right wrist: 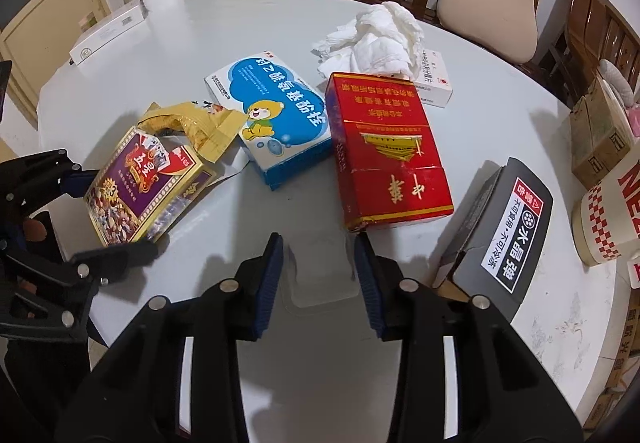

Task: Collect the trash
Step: 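Close the left tool on the purple card box while the right tool grasps the clear plastic lid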

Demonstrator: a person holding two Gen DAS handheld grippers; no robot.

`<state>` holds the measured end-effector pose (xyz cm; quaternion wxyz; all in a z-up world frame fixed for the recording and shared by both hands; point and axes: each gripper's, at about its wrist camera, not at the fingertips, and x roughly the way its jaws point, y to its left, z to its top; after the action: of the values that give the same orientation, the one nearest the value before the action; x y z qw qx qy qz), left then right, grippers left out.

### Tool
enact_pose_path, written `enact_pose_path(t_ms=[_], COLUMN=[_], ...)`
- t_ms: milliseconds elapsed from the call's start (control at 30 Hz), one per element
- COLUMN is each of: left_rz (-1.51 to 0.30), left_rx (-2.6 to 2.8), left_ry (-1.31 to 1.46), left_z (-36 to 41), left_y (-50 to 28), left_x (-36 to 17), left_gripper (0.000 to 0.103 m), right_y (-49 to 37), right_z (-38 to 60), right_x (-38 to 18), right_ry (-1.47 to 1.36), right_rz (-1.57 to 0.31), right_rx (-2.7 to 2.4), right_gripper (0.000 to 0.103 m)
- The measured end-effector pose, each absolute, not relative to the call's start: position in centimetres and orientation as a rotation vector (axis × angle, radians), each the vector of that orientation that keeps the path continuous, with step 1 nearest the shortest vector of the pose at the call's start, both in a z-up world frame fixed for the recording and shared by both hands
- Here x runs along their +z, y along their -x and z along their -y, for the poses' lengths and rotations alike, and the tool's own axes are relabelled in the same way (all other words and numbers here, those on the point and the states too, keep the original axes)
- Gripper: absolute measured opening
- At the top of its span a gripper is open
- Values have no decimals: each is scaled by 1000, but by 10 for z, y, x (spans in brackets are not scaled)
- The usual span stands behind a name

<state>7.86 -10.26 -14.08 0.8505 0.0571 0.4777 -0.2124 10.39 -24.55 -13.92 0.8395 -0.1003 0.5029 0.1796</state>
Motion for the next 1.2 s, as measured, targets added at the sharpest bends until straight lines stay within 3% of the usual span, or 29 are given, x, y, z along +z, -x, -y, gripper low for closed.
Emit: enact_pose_path(t_ms=[500,1200], left_rz=[-983,-934], left_rx=[-455,-505], left_ry=[-106,-63], left_z=[101,86], left_y=[-76,-49], left_x=[-127,-84], left_gripper=[59,59], right_y=[-100,-75], right_z=[245,251], right_x=[-138,-95], right_ry=[211,200], right_rz=[-1057,-1021], right_rx=[370,354], right_gripper=[35,35])
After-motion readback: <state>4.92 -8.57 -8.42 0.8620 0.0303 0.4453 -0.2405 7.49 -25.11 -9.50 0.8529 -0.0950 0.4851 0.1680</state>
